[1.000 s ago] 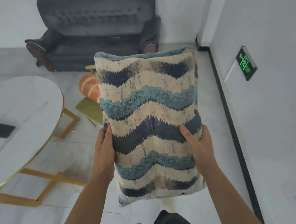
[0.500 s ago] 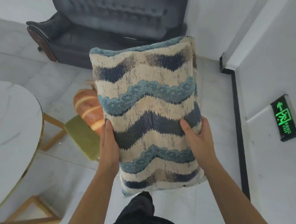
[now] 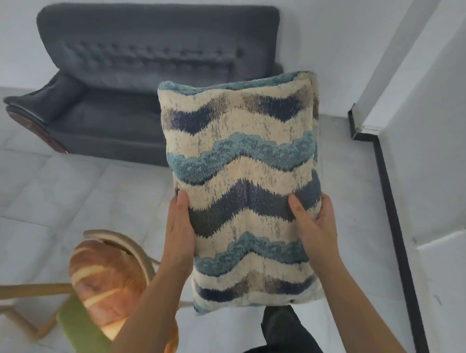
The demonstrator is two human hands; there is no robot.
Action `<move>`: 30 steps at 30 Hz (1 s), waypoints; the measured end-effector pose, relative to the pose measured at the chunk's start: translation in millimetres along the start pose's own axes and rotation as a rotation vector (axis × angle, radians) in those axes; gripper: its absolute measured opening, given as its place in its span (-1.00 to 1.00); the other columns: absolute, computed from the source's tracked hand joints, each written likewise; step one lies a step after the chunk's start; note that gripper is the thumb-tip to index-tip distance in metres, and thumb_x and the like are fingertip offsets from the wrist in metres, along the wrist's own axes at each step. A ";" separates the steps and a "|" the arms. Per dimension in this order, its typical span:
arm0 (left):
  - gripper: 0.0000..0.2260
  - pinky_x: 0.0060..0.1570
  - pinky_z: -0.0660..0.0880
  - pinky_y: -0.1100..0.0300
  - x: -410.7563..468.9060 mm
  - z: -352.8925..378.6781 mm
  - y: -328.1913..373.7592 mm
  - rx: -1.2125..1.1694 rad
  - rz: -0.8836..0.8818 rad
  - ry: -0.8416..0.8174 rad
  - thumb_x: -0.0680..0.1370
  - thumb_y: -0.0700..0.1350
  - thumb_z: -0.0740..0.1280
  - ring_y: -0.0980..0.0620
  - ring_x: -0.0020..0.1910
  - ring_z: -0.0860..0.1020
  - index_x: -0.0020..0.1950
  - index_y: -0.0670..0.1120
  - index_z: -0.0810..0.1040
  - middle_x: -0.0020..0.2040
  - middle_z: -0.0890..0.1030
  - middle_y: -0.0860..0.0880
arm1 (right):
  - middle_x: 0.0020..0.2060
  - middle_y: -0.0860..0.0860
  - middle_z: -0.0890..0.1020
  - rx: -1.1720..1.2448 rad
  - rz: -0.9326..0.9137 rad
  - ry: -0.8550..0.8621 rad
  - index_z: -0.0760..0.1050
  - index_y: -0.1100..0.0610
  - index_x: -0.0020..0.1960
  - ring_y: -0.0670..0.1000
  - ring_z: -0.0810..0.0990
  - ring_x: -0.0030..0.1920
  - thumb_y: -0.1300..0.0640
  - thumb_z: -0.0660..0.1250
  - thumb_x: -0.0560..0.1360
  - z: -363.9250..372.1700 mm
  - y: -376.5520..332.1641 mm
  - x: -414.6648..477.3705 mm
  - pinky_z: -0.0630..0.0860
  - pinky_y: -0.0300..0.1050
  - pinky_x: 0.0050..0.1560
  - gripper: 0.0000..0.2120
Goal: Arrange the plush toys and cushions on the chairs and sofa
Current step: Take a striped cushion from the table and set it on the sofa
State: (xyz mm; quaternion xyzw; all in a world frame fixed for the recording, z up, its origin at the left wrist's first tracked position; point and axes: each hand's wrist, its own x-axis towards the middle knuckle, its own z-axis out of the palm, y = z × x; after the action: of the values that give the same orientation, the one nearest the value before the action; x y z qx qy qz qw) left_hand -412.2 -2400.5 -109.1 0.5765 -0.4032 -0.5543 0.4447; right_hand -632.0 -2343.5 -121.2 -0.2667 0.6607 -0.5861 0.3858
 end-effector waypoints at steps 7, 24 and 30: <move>-0.56 0.06 0.56 0.17 125.5 38.5 70.5 -0.113 0.000 0.208 0.60 0.31 0.15 0.11 0.15 0.62 0.35 0.10 0.49 0.22 0.63 0.07 | 0.17 -0.11 0.67 0.008 0.015 -0.223 0.44 -0.04 0.31 -0.16 0.68 0.12 0.04 0.48 0.54 88.0 -58.8 170.7 0.64 -0.01 0.22 -0.60; -0.77 0.20 0.61 -0.17 527.1 -49.3 185.3 -0.241 0.028 0.334 0.61 0.13 0.34 -0.04 0.17 0.68 0.24 0.14 0.56 0.18 0.71 0.03 | 0.12 -0.05 0.66 -0.121 0.009 -0.248 0.45 0.07 0.35 -0.07 0.67 0.08 0.03 0.66 0.35 419.9 -118.2 460.9 0.63 -0.14 0.01 -0.34; -0.84 0.15 0.63 -0.14 669.7 -35.7 211.9 -0.172 -0.020 0.194 0.65 0.09 0.32 -0.07 0.15 0.68 0.19 0.11 0.57 0.16 0.71 -0.02 | -0.04 -0.03 0.78 -0.049 0.124 -0.153 0.66 0.01 0.08 0.03 0.75 0.02 0.15 0.67 0.33 474.7 -122.8 561.2 0.69 0.14 0.12 -0.63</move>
State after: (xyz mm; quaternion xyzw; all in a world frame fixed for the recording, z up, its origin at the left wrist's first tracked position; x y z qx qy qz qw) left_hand -330.2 -3098.9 -93.9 0.5910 -0.3033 -0.5331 0.5239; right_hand -568.1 -3086.0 -118.8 -0.2784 0.6588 -0.5225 0.4641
